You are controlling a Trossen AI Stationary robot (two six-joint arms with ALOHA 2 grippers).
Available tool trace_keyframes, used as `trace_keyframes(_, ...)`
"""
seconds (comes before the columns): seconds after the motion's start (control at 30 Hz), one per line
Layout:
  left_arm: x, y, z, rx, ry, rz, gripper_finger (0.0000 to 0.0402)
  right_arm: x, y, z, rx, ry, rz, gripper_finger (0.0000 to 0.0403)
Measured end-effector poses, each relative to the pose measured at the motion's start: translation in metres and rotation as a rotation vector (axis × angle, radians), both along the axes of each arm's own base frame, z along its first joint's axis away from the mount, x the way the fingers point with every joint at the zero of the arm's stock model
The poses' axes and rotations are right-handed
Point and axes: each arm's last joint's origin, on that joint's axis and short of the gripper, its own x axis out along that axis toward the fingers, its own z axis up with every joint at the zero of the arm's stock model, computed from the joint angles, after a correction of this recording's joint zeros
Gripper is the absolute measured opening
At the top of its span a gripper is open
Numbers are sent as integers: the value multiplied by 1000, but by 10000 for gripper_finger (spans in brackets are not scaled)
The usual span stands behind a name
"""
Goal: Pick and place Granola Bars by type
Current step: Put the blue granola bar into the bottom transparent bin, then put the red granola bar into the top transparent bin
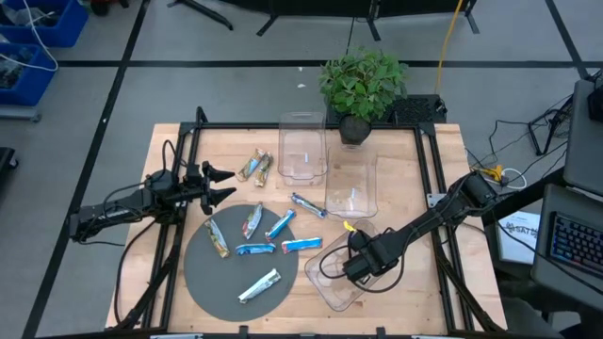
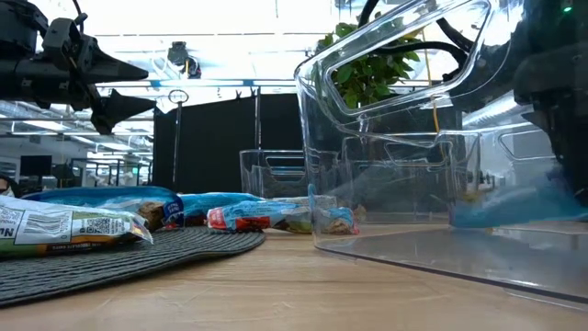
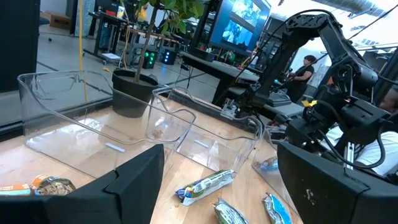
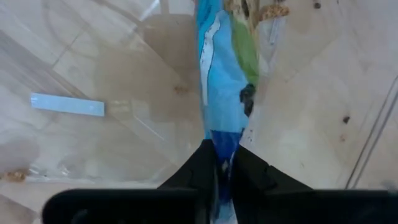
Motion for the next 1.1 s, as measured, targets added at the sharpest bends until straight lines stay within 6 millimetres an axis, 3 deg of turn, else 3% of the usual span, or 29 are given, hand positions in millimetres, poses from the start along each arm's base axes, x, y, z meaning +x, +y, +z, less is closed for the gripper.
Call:
trace_keyframes(0.63,0,0,0,0,1,0,310,-1,-1,3,5,-5,-8,169)
trace_keyframes(0.83,0,0,0,-1,1,0,310,-4,-4,17,48,-27,-5,214)
trace_keyframes(1.1,0,0,0,0,1,0,310,-12,-12,45,104,-126,-3,237)
